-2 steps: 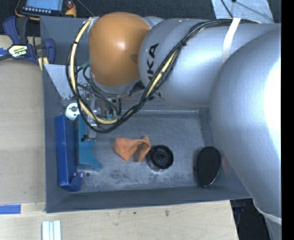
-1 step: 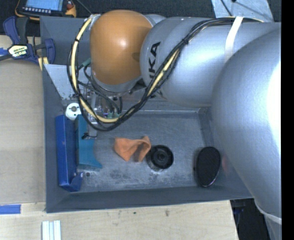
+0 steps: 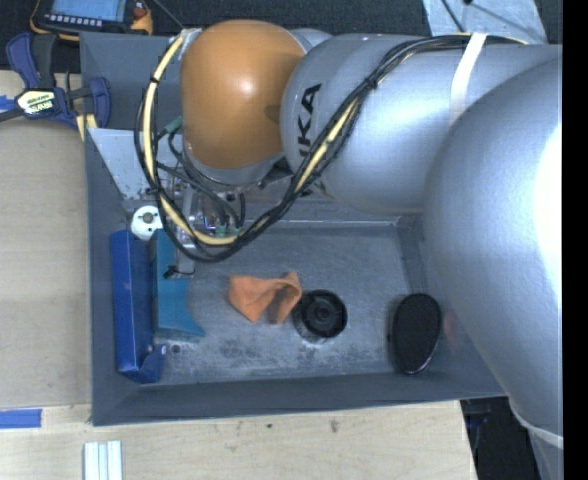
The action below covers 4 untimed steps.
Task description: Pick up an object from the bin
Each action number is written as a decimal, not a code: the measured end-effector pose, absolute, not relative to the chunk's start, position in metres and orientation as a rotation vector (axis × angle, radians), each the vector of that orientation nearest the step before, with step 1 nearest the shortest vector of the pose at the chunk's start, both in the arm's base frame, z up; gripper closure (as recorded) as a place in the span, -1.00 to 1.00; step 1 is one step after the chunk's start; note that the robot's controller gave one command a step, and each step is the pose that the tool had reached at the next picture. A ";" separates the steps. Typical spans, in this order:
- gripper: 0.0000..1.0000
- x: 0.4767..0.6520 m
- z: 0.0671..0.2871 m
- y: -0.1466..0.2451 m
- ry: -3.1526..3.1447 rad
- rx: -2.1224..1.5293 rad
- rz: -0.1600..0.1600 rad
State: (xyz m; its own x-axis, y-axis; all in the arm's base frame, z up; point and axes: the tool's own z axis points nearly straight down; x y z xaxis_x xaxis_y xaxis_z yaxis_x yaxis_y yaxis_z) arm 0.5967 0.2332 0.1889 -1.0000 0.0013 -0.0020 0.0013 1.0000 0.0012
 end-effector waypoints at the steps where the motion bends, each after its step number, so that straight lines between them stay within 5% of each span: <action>1: -1.00 0.582 0.233 0.232 3.145 -0.043 -0.003; 2: -1.00 0.591 0.263 0.229 3.126 -0.167 0.005; 3: -1.00 0.598 0.200 0.173 3.131 -0.168 0.004; 4: -1.00 0.605 0.178 0.145 3.144 -0.126 -0.006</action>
Offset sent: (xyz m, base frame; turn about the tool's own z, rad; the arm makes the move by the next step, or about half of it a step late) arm 0.0102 -0.0149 0.0343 -0.0294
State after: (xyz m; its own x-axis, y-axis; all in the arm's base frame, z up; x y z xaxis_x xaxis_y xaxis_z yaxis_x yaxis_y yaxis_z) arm 0.6045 0.1447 0.1779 -0.9968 -0.0802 0.0052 -0.0802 0.9968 -0.0038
